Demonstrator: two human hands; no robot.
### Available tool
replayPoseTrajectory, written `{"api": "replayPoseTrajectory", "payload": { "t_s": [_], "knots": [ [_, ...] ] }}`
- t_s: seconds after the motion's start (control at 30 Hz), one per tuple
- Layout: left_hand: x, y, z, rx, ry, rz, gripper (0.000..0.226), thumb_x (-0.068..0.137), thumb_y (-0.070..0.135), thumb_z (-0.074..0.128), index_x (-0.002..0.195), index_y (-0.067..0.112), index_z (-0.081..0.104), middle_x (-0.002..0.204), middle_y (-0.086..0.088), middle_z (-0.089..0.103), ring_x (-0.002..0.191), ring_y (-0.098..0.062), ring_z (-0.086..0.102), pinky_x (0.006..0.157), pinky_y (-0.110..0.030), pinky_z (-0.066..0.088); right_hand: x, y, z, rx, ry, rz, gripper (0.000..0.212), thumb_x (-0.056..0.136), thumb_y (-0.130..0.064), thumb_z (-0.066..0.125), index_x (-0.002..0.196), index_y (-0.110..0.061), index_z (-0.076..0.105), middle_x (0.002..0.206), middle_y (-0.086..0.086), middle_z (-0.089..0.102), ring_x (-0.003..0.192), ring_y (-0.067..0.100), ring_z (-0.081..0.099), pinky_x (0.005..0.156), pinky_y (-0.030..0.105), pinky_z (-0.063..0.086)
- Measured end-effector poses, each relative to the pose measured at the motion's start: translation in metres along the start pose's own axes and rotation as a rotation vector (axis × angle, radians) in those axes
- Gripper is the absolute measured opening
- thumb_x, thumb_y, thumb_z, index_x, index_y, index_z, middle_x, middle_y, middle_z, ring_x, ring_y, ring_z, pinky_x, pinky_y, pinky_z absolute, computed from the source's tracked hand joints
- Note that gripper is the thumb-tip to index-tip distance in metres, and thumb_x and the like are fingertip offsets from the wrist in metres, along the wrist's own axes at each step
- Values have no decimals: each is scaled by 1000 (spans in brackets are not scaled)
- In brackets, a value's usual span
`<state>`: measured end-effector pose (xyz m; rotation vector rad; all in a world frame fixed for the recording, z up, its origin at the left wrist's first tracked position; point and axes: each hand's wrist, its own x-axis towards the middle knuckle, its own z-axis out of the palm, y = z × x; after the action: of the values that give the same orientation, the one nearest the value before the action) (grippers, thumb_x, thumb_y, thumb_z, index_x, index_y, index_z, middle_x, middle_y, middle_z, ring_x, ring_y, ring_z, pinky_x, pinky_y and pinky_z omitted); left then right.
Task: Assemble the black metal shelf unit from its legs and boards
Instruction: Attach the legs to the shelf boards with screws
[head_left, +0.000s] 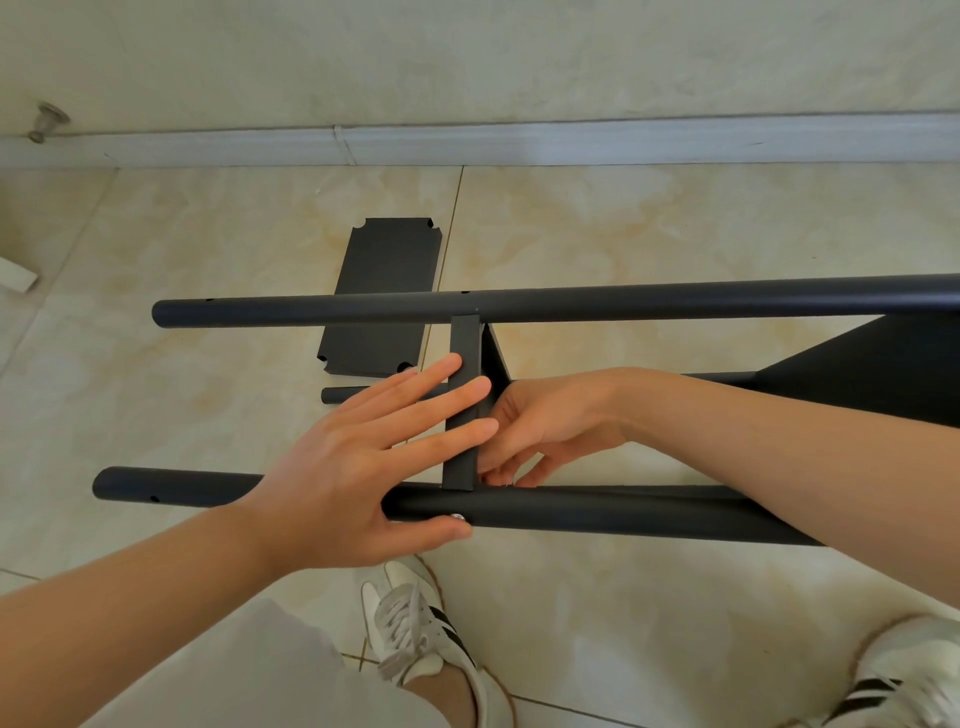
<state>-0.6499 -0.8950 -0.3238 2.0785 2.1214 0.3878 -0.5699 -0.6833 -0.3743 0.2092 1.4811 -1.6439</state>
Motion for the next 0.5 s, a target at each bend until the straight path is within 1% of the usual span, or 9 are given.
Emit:
{"api": "replayPoseTrajectory", "payload": {
  "t_s": [0.07, 0.13, 0.3, 0.4, 0.5],
  "knots": [
    [0, 0, 0, 2, -1, 0, 69, 88, 59, 64, 144, 21, 49, 157, -3, 41, 152, -25, 26, 119, -46, 31, 1, -1, 0, -11, 14, 0, 18, 91, -26, 68, 76, -24, 76, 87, 0, 71, 88, 13, 63, 88, 30, 55],
    [-1, 0, 0, 8, -4, -1, 69, 89, 60, 63, 145, 21, 49, 157, -3, 40, 152, -25, 26, 120, -44, 30, 2, -1, 1, -14, 21, 4, 17, 91, -25, 67, 77, -23, 76, 87, -1, 72, 88, 13, 64, 90, 31, 55],
    [0, 0, 0, 5, -6, -1, 69, 89, 59, 62, 145, 21, 49, 157, -2, 40, 152, -24, 25, 124, -39, 24, 0, -1, 2, 22, -6, -2, 11, 93, -19, 65, 88, -17, 74, 88, -1, 72, 86, 13, 64, 84, 30, 54],
    [0, 0, 0, 2, -6, -1, 69, 88, 59, 64, 144, 20, 50, 157, -3, 41, 152, -26, 27, 121, -43, 28, -1, -2, 1, 32, -17, -6, 15, 93, -18, 65, 83, -19, 75, 88, -1, 73, 86, 13, 65, 83, 29, 54],
    [1, 1, 0, 0, -3, 1, 69, 88, 58, 64, 144, 20, 50, 156, -4, 42, 151, -27, 28, 118, -47, 32, 0, -1, 0, 37, -6, 10, 12, 93, -18, 65, 87, -18, 75, 88, -1, 72, 83, 12, 64, 83, 30, 55]
  ]
}}
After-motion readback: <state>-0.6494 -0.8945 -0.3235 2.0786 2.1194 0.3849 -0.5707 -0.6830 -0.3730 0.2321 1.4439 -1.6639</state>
